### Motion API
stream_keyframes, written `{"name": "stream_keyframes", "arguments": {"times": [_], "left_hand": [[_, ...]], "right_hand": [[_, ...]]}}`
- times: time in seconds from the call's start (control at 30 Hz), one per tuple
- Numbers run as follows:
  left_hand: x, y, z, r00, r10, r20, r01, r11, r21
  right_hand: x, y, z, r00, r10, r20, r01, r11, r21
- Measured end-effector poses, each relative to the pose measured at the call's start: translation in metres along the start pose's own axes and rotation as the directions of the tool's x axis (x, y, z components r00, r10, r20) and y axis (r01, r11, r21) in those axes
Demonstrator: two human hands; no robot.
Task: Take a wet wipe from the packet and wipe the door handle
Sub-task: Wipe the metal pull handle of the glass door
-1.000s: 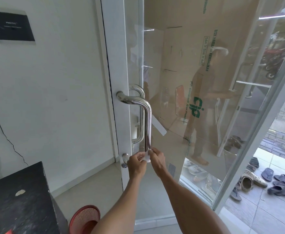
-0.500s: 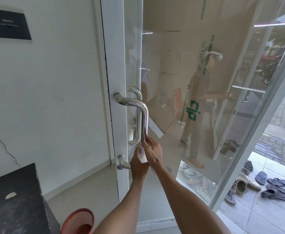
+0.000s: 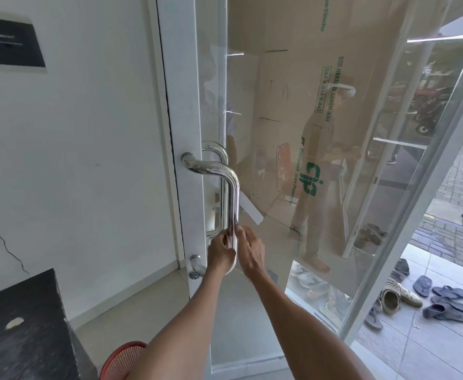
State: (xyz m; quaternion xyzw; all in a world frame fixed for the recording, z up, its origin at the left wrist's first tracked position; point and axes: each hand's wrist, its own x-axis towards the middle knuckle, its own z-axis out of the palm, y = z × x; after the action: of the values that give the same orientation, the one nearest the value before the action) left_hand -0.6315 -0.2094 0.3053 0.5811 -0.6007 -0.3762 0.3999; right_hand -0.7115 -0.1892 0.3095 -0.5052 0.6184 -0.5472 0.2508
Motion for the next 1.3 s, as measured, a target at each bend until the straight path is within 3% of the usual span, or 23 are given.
{"name": "stream_keyframes", "arguments": {"times": [0.1, 0.23, 0.33, 0.4, 0.47, 0.6, 0.73, 0.97, 1.17, 1.3], "left_hand": [[-0.005, -0.023, 0.006, 0.982, -0.138, 0.131, 0.112, 0.976, 0.186], [-0.004, -0.016, -0.002, 0.992, -0.050, 0.112, 0.043, 0.997, 0.065], [0.004, 0.012, -0.012, 1.000, 0.025, 0.019, -0.020, 0.975, -0.222], [0.006, 0.027, -0.015, 0.998, 0.055, -0.041, -0.065, 0.949, -0.308], [0.003, 0.029, -0.013, 0.998, 0.037, -0.041, -0.047, 0.951, -0.305], [-0.016, 0.002, -0.002, 0.991, -0.126, 0.042, 0.131, 0.979, -0.159], [-0.024, 0.013, -0.006, 0.995, -0.090, 0.033, 0.095, 0.981, -0.171], [-0.003, 0.064, -0.029, 0.993, 0.111, -0.036, -0.116, 0.974, -0.193], [-0.026, 0.034, -0.026, 0.996, -0.028, 0.087, 0.041, 0.988, -0.151], [-0.032, 0.050, -0.035, 0.999, -0.004, 0.050, 0.018, 0.956, -0.293]], "right_hand": [[-0.002, -0.001, -0.001, 0.999, -0.040, 0.016, 0.040, 0.999, -0.013], [-0.003, 0.000, -0.008, 0.996, -0.090, 0.022, 0.090, 0.996, -0.016], [-0.002, -0.003, -0.013, 0.996, -0.086, -0.017, 0.086, 0.996, -0.017], [-0.001, -0.005, -0.016, 0.996, -0.064, -0.056, 0.062, 0.997, -0.036], [0.002, -0.003, -0.017, 0.993, -0.058, -0.107, 0.053, 0.997, -0.050], [0.001, 0.000, -0.021, 0.983, -0.065, -0.172, 0.055, 0.997, -0.063], [-0.015, 0.001, -0.021, 0.987, -0.105, -0.125, 0.094, 0.992, -0.086], [-0.030, 0.003, -0.023, 0.990, -0.117, -0.073, 0.109, 0.989, -0.102], [-0.033, -0.001, -0.029, 0.996, -0.090, 0.013, 0.091, 0.991, -0.097], [-0.030, -0.006, -0.030, 0.996, -0.078, 0.034, 0.083, 0.980, -0.180]]}}
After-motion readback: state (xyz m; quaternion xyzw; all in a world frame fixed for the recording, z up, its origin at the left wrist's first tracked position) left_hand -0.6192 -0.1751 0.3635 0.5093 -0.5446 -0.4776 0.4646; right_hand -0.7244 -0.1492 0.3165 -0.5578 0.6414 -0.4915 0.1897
